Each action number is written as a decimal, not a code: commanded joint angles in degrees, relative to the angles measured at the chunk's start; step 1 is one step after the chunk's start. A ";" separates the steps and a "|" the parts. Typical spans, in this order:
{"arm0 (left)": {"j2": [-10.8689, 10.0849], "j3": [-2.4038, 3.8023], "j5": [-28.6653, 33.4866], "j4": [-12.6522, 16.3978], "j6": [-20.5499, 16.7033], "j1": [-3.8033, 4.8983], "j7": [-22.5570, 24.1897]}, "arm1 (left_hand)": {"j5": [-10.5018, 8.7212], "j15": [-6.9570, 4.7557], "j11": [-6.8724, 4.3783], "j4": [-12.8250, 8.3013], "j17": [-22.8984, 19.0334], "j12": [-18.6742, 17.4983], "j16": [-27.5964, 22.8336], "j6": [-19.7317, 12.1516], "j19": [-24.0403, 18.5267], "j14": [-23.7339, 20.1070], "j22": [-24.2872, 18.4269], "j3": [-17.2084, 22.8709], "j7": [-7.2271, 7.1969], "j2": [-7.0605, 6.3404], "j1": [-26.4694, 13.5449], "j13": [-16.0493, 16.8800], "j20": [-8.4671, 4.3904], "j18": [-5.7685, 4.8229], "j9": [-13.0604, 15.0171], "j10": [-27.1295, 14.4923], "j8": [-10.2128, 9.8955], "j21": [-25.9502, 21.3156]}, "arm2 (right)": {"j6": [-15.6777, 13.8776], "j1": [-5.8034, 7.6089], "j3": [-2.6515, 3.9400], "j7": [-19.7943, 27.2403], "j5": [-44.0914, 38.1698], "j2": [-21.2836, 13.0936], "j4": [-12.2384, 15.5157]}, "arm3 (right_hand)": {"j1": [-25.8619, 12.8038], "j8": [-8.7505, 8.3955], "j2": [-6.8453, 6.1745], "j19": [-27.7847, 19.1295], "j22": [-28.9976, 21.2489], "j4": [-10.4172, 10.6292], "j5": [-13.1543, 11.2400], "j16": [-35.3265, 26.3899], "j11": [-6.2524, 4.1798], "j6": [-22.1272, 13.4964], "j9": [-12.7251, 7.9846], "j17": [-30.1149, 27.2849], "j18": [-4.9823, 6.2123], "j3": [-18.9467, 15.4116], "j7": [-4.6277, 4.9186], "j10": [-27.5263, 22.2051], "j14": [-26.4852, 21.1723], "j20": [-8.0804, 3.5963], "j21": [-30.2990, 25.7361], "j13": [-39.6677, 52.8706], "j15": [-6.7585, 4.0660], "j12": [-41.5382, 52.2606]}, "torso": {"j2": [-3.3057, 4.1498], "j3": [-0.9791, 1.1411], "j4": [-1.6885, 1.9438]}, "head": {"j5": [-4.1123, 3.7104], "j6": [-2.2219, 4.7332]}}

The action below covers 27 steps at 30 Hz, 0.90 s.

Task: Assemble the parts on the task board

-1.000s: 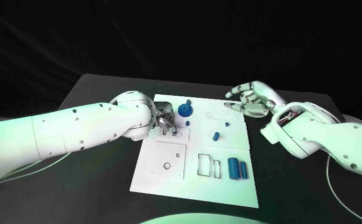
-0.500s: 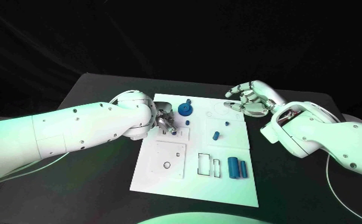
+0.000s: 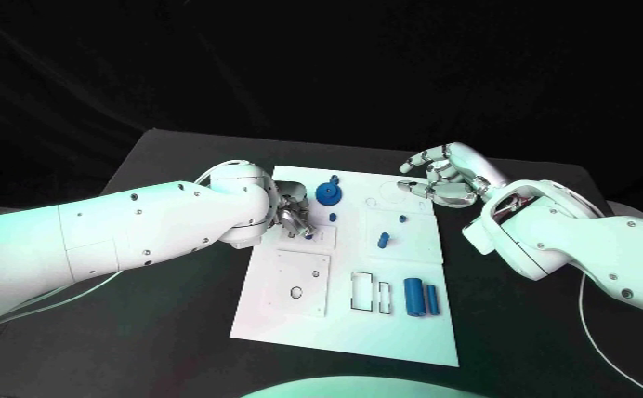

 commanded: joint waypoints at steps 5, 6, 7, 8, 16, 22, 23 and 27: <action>0.10 -0.11 -0.39 0.18 1.74 -0.18 -0.10 | 0.20 -0.51 -0.29 -11.62 12.08 -0.16 0.29 1.19 0.62 5.19 0.18 11.56 -1.21 0.47 -0.28 -0.08 0.04 -0.48 2.99 -0.17 0.44 0.30 | 0.68 -0.10 0.00 0.16 -0.63 -0.04 0.09 | -0.23 0.31 0.47 0.93 9.72 0.28 0.20 -0.30 -0.10 -0.13 0.05 6.89 0.45 -0.03 -0.01 -0.26 4.05 0.08 -0.22 -0.07 0.01 -0.27 | -0.01 0.01 -0.01 | 0.01 -0.04; 0.10 -0.11 -0.39 0.18 1.75 -0.18 -0.10 | 0.18 -0.53 -0.32 -11.66 12.07 -0.17 0.29 1.25 0.70 5.19 0.32 11.57 -1.25 0.50 -0.40 -0.16 0.03 -0.51 3.04 -0.12 0.52 0.36 | 0.68 -0.11 0.00 0.16 -0.63 -0.04 0.09 | -0.23 0.31 0.47 0.93 9.72 0.28 0.20 -0.30 -0.10 -0.13 0.05 6.89 0.45 -0.03 -0.01 -0.26 4.05 0.08 -0.22 -0.07 0.01 -0.27 | 0.00 0.02 -0.01 | 0.01 -0.04; 0.10 -0.11 -0.39 0.19 1.76 -0.18 -0.10 | 0.17 -0.54 -0.34 -11.66 12.06 -0.18 0.28 1.29 0.69 5.19 0.30 11.57 -1.27 0.52 -0.49 -0.21 0.02 -0.50 3.07 -0.09 0.57 0.35 | 0.68 -0.12 0.00 0.16 -0.63 -0.05 0.10 | -0.23 0.31 0.47 0.93 9.72 0.28 0.20 -0.30 -0.10 -0.13 0.05 6.89 0.45 -0.03 -0.01 -0.26 4.05 0.08 -0.22 -0.07 0.01 -0.27 | -0.01 0.01 -0.01 | 0.01 -0.05; 0.10 -0.11 -0.38 0.19 1.76 -0.18 -0.10 | 0.15 -0.55 -0.35 -11.66 12.09 -0.16 0.30 1.34 0.72 5.20 0.35 11.57 -1.30 0.55 -0.62 -0.21 0.02 -0.51 3.11 -0.03 0.64 0.37 | 0.67 -0.12 0.00 0.16 -0.63 -0.05 0.10 | -0.23 0.31 0.47 0.93 9.72 0.28 0.20 -0.30 -0.10 -0.13 0.05 6.89 0.45 -0.03 -0.01 -0.26 4.05 0.08 -0.22 -0.07 0.01 -0.27 | -0.01 0.02 -0.01 | 0.01 -0.05; 0.21 -0.11 -0.15 0.11 1.46 -0.19 -0.05 | -0.35 -0.82 -0.73 -11.23 12.09 0.15 0.30 1.95 1.05 5.20 0.90 10.96 -1.83 1.04 -2.91 -0.37 -0.17 -0.62 3.61 0.66 1.50 0.55 | 0.61 -0.20 0.00 0.20 -0.61 -0.05 0.09 | -0.23 0.31 0.47 0.93 9.72 0.28 0.20 -0.30 -0.10 -0.13 0.05 6.89 0.45 -0.03 -0.01 -0.26 4.05 0.08 -0.22 -0.07 0.01 -0.27 | 0.01 0.01 0.03 | -0.05 -0.09; 0.31 -0.11 0.10 -0.11 1.14 -0.19 -0.02 | -0.69 -0.99 -0.93 -10.53 12.11 0.32 0.30 2.15 1.15 5.21 1.07 9.95 -2.12 1.35 -4.62 -0.48 -0.31 -0.65 3.73 0.92 1.74 0.57 | 0.56 -0.22 0.00 0.21 -0.59 -0.06 0.09 | -0.29 0.37 0.49 0.88 9.66 0.40 0.28 -0.32 -0.11 -0.11 0.07 6.84 0.48 -0.08 -0.02 -0.31 4.04 0.07 -0.30 -0.13 0.00 -0.32 | -0.03 0.01 0.00 | -0.08 -0.15; 0.32 -0.11 0.14 -0.15 1.10 -0.19 -0.02 | -0.81 -1.03 -0.97 -10.28 12.11 0.32 0.30 2.17 1.11 5.21 1.01 9.59 -2.19 1.42 -5.11 -0.59 -0.36 -0.64 3.75 0.93 1.76 0.53 | 0.55 -0.22 0.00 0.21 -0.58 -0.07 0.09 | -0.29 0.37 0.49 0.88 9.66 0.40 0.28 -0.32 -0.11 -0.11 0.07 6.84 0.48 -0.08 -0.02 -0.31 4.04 0.07 -0.30 -0.13 0.00 -0.32 | -0.02 0.00 0.00 | -0.09 -0.14; 0.41 -0.11 0.27 -0.32 0.99 -0.19 -0.02 | -0.91 -1.08 -1.03 -9.93 12.10 0.38 0.29 2.23 1.19 5.21 1.13 9.13 -2.26 1.57 -5.68 -0.63 -0.41 -0.67 3.76 0.96 1.80 0.55 | 0.54 -0.23 0.00 0.22 -0.40 -0.07 0.08 | -0.35 0.39 0.52 0.81 9.59 0.48 0.31 -0.38 -0.12 -0.12 0.07 6.70 0.51 -0.11 -0.02 -0.35 4.00 0.07 -0.41 -0.19 0.00 -0.36 | -0.02 0.00 0.01 | -0.13 -0.09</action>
